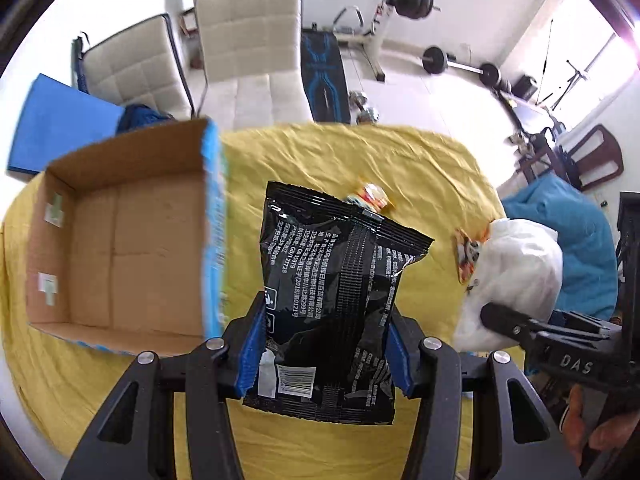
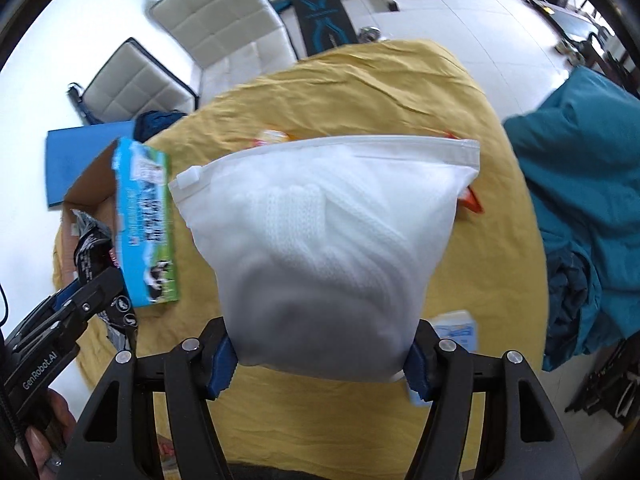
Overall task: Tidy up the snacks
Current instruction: 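Carry both items into the box and open both grippers to release them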
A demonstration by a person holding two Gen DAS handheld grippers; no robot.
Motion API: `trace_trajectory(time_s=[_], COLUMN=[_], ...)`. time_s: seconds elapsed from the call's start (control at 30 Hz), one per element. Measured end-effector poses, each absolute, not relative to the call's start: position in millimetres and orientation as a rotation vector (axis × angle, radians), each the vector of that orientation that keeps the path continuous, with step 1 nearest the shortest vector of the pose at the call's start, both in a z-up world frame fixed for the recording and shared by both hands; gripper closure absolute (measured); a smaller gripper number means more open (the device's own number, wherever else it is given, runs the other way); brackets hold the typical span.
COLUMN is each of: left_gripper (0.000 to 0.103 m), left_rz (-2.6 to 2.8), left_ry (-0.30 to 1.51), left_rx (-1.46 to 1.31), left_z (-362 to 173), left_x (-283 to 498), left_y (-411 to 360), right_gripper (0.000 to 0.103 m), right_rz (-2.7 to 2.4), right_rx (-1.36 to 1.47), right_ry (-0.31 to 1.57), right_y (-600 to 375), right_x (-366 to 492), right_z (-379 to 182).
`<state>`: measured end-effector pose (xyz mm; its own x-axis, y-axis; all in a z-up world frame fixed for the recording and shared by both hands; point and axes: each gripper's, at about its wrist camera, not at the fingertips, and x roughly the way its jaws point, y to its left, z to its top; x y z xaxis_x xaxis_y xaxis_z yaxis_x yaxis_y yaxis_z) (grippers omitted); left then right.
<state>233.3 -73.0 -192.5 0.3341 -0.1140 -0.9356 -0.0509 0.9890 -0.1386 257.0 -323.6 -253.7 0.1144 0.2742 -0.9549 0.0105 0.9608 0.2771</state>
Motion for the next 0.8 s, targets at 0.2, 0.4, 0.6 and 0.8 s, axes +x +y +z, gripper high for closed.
trace_trajectory(time_s=[0.2, 0.4, 0.6, 0.8], left_gripper=[0.053, 0.053, 0.053, 0.053], left_rz=[-0.035, -0.028, -0.003, 0.009], left_ry=[1.175, 1.146, 1.164, 1.238], left_rx=[-0.134, -0.165, -0.207, -0.280], left_z=[-173.4, -164.6, -169.9, -200.4], left_x=[230.9, 234.7, 251.2, 278.6], left_y=[-27.7, 31.0, 97.7, 162.6], right_gripper=[0.034, 0.034, 0.034, 0.034], right_rz=[0.235, 0.270, 0.305, 0.332], right_rx=[0.223, 0.185, 0.145, 0.108], right_ry=[1.423, 1.402, 1.402, 1.429], right_y=[-252.4, -174.9, -89.0, -4.0], right_x=[260.1, 268.6, 285.5, 311.5], right_z=[-224.3, -202.5, -198.5, -220.0])
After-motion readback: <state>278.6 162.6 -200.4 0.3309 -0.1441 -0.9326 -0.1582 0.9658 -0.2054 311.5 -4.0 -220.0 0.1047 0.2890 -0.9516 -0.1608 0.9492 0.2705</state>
